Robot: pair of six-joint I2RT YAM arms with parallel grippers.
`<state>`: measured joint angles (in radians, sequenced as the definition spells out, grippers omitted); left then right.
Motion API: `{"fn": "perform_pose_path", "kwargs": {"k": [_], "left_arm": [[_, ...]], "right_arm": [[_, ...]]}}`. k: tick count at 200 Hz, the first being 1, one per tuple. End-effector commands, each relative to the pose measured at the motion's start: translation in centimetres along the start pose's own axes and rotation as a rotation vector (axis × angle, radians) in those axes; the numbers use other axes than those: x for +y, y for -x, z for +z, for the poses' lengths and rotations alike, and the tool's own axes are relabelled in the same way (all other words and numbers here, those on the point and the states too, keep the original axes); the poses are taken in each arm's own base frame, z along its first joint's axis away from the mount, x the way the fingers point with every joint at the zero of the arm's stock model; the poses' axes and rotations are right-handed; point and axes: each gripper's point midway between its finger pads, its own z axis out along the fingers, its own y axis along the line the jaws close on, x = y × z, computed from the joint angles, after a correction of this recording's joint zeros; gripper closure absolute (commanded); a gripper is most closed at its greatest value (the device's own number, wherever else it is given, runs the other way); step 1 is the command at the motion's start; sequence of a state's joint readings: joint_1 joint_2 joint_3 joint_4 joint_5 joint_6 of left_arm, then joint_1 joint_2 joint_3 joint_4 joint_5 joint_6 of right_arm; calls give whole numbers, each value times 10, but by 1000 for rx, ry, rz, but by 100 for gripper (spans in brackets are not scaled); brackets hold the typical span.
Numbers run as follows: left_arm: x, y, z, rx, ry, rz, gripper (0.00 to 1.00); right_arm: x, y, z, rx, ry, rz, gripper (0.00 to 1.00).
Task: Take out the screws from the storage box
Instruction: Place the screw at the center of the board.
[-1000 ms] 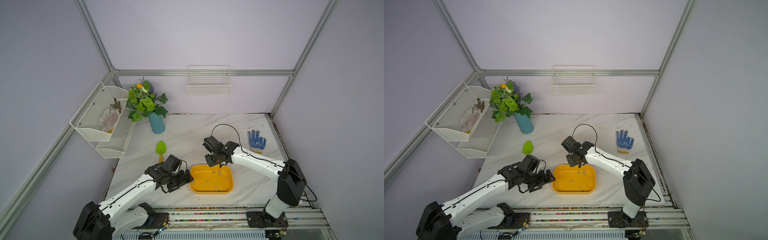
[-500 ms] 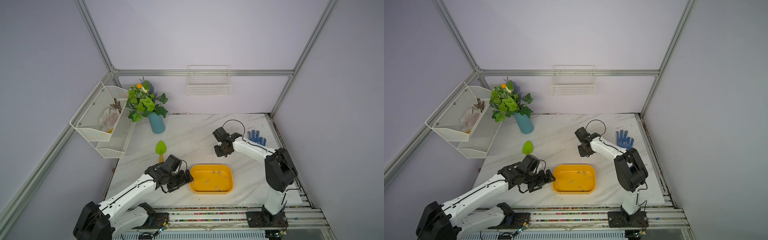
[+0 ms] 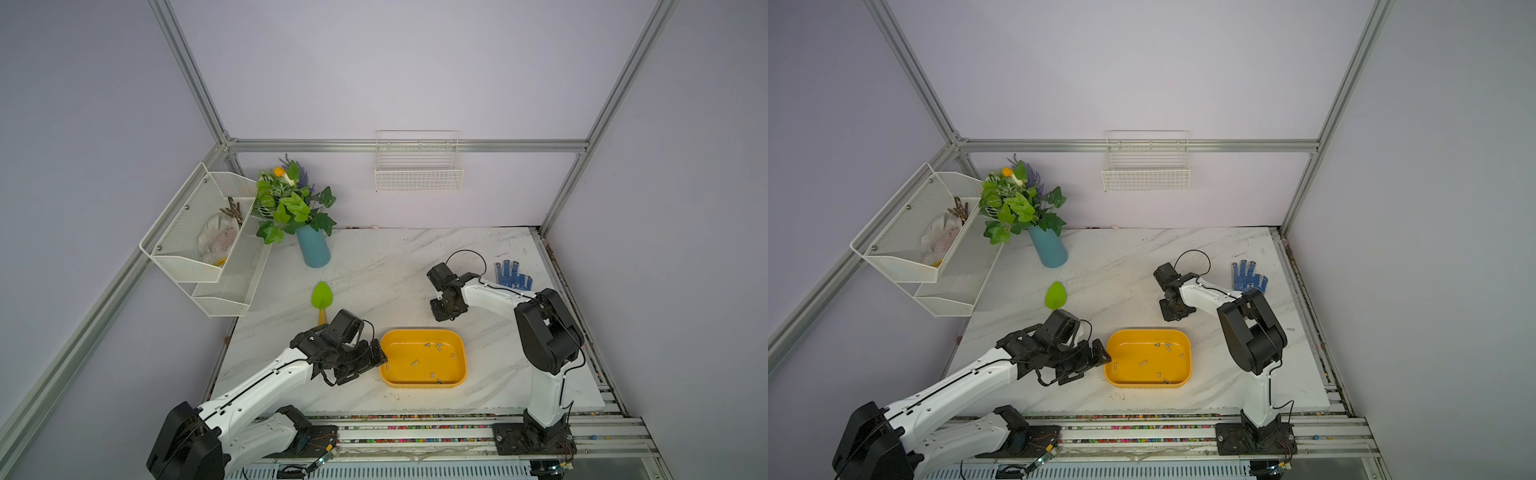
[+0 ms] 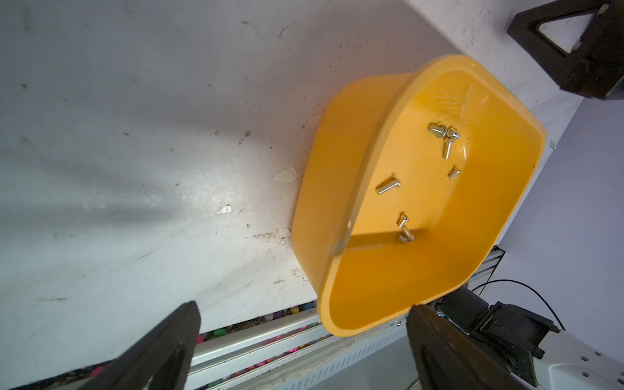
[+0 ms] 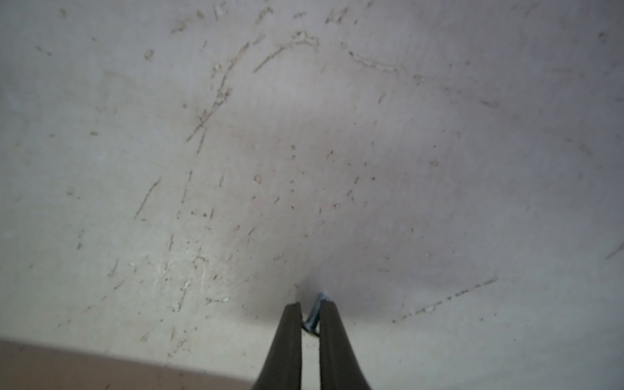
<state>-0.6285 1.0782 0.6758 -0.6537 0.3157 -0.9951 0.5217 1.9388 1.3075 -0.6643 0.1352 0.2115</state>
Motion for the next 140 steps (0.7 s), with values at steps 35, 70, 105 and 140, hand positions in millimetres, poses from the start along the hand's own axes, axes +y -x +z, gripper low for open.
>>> {"fn": "perform_pose_path", "kwargs": {"k": [35, 70, 105, 140], "left_arm": [[13, -4, 4, 5, 27, -15, 0], [0, 5, -4, -33, -5, -13, 0], [-33, 30, -23, -155, -101, 45, 0], [-50, 53, -35, -241, -84, 132, 0]], "right_arm": [[-1, 11, -13, -54, 12, 5, 74], [-3, 26, -46, -121, 21, 14, 66], [4, 18, -90, -157, 114, 2, 64], [41, -24, -136, -180, 315, -91, 67]]}}
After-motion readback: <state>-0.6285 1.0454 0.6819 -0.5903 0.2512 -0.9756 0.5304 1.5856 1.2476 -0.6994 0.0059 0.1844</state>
